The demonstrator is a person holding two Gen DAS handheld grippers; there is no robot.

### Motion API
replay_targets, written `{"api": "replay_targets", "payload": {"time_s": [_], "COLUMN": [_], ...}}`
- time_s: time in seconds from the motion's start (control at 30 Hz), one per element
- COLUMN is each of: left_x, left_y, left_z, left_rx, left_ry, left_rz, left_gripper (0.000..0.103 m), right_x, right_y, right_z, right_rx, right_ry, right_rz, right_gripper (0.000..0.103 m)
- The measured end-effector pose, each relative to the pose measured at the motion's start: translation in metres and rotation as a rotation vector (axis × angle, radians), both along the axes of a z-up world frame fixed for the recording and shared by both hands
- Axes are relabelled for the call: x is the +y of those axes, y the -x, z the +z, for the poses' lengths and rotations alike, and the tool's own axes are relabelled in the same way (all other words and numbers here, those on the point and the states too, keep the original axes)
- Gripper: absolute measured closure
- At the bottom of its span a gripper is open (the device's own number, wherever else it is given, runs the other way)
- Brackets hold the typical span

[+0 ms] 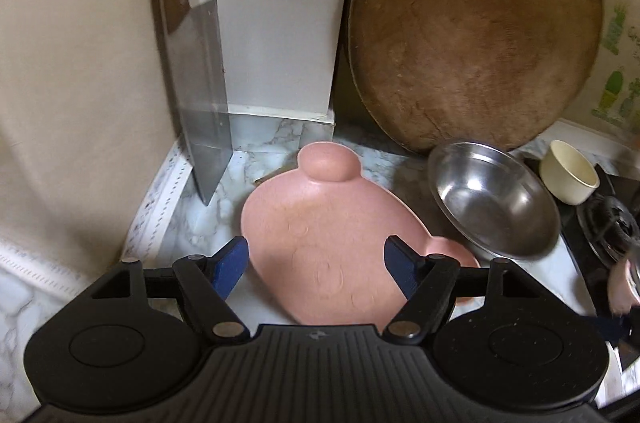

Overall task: Organize plates and bowls
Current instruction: 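Move both grippers to the pink bear-shaped plate and close on its rim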

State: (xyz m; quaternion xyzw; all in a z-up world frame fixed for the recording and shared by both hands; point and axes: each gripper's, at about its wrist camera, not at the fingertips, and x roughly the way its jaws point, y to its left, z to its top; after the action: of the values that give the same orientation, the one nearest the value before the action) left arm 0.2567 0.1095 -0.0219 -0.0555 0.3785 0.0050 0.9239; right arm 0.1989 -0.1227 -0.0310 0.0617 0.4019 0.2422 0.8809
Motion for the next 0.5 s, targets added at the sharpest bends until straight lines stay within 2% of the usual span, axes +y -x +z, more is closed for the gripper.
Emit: {"api": "replay_targets", "payload": {"time_s": [0.2, 0.5], "left_x": [0.000, 0.013], "left_y": [-0.041, -0.093], "left_z": [-0.017, -0.040], "left_rx": [0.041, 0.099], "left_ry": [-0.020, -0.063], "left_rz": [-0.004, 0.032], "left_gripper": [0.029, 0.029], "right_x": [0.010, 0.020], "right_y": [-0.030, -0.061], "right_z": [-0.015, -0.039], "right_rx": [0.077, 0.208], "right_ry": [-0.016, -0.045], "right_rz": [-0.067, -0.147], "right_gripper": [0.010, 0.020]}}
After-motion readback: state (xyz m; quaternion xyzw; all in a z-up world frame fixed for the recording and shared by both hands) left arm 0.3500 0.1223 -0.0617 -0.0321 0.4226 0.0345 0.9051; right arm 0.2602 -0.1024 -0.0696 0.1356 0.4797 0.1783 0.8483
